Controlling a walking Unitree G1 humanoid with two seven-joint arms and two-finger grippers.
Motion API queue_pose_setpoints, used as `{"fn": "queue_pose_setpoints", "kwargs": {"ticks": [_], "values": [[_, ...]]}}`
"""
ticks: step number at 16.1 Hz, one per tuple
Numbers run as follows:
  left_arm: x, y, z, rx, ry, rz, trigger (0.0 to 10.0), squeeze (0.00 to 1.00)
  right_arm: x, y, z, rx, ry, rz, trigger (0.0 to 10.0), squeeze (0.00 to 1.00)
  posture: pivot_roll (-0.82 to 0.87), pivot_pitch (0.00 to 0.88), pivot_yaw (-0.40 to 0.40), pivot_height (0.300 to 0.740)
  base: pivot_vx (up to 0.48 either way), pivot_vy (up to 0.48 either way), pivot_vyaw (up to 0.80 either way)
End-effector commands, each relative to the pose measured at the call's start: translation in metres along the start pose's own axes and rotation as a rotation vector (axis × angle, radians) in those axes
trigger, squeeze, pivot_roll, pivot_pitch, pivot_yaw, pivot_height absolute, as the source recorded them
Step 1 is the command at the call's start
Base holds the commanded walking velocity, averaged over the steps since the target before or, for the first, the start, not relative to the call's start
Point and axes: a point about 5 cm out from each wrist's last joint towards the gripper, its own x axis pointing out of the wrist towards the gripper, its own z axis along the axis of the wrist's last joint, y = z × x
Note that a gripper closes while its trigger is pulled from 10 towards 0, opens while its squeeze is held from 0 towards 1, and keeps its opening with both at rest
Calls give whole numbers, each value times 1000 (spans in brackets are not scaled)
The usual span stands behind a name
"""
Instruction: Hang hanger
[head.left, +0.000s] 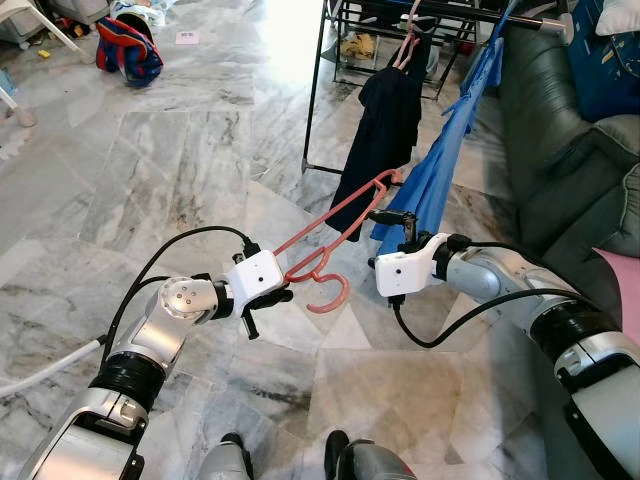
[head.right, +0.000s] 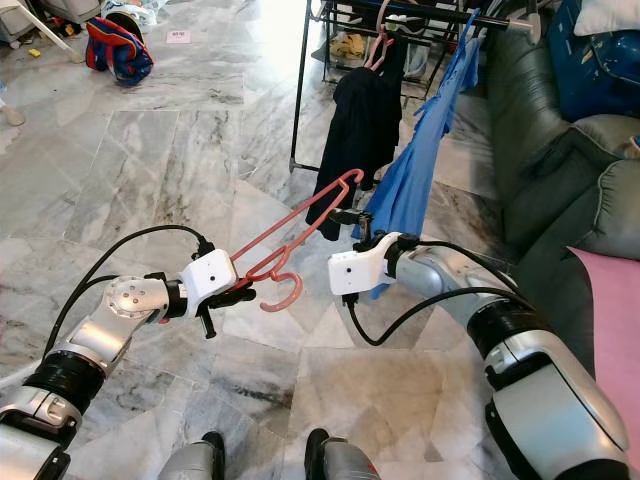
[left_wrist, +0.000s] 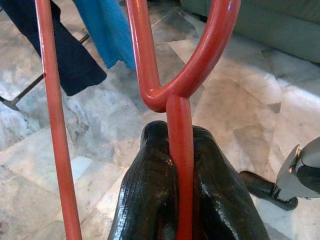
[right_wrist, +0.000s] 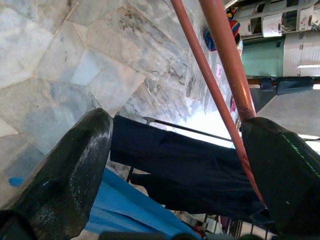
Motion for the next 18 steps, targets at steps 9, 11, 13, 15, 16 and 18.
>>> {"fn": "queue_pose_setpoints", "kwargs": {"ticks": [9, 11, 13, 15, 16, 18], "values": [[4, -4, 1, 3, -17, 10, 10000, 0, -1, 7, 6, -15, -51, -113, 0, 0, 138, 243, -64, 740, 0, 0, 0], [5, -7, -1, 6, -9, -10, 10000, 0, -2, 0, 6, -25, -48, -181, 0, 0, 133, 242, -64, 740, 0, 0, 0], [9, -6, 3, -25, -54, 59, 10000, 0, -1, 4, 8, 150, -29, -257, 10000, 0, 134, 239, -72, 740, 0, 0, 0], [9, -5, 0, -73, -51, 119, 10000, 0, -1, 15, 10, 286, -19, -302, 10000, 0, 135, 238, -76, 740, 0, 0, 0], [7, -5, -2, -110, -55, 137, 10000, 0, -3, 22, 11, 360, -4, -333, 10000, 0, 136, 237, -79, 740, 0, 0, 0], [3, -7, -9, -208, -84, 172, 10000, 0, -8, 37, 11, 535, 37, -417, 10000, 0, 132, 236, -80, 740, 0, 0, 0]]}}
